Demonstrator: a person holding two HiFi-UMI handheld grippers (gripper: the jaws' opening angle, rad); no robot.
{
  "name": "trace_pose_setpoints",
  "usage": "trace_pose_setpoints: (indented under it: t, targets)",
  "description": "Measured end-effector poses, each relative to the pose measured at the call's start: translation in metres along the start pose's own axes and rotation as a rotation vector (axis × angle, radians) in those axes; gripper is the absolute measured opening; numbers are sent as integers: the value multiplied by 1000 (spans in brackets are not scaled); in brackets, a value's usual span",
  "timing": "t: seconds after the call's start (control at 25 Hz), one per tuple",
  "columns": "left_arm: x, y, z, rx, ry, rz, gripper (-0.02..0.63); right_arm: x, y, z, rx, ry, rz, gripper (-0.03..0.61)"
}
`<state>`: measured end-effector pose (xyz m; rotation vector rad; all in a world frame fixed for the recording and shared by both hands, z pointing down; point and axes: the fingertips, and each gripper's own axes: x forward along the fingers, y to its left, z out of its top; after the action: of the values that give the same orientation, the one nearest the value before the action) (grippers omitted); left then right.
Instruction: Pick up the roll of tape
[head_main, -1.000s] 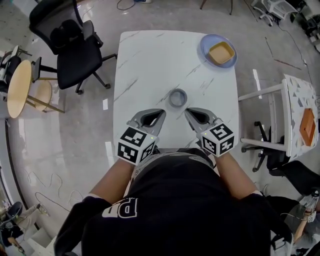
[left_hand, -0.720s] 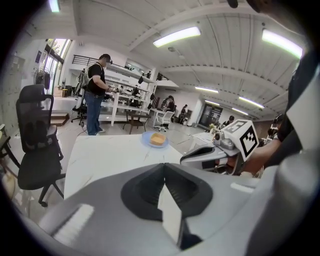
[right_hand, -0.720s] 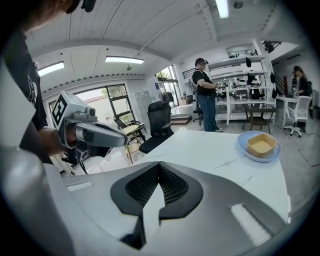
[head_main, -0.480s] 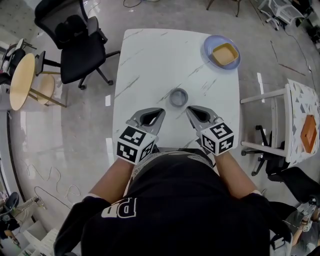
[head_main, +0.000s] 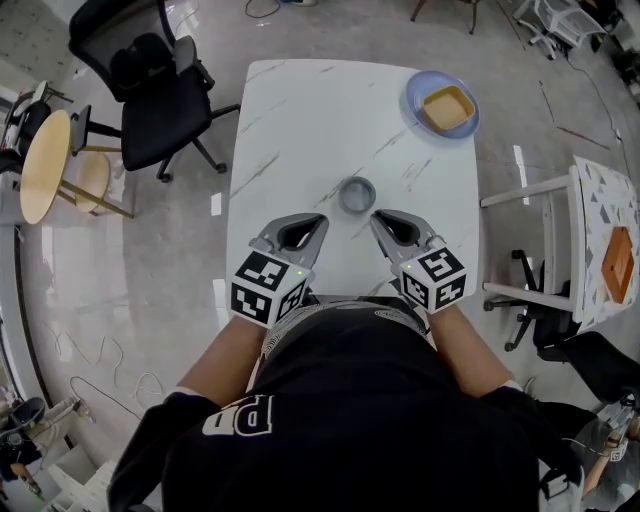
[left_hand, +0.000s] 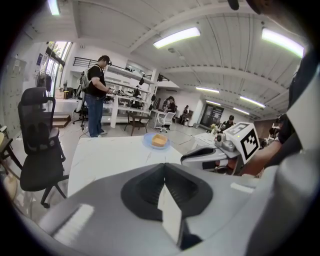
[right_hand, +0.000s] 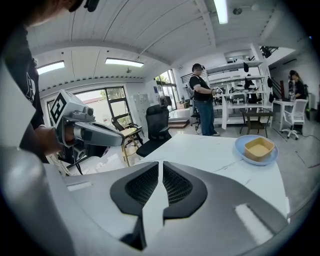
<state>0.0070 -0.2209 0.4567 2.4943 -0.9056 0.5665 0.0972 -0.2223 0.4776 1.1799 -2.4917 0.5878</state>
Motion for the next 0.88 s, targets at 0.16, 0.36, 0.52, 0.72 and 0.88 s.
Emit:
trace_pose_setpoints:
  t: [0.16,0.36,0.52,0.72,0.88]
  targets:
    - [1,-2,1,6,1,-8,60,-1,1,2,-4,-7,-1,9]
    - [1,-4,-2,9,6,-14,58,-2,4,0,-15,-5,-1,29]
    - [-1,-6,-2,12,3,-17,58,-3,6,-2,-20,-5,-2,38]
    - [-3,-5,-4,12,6,-16,58,-2,8,-1,-22,-5,1,48]
    - [-4,-5,-4,11,5,-17,60,-1,10,-2,-24,-3,3,51]
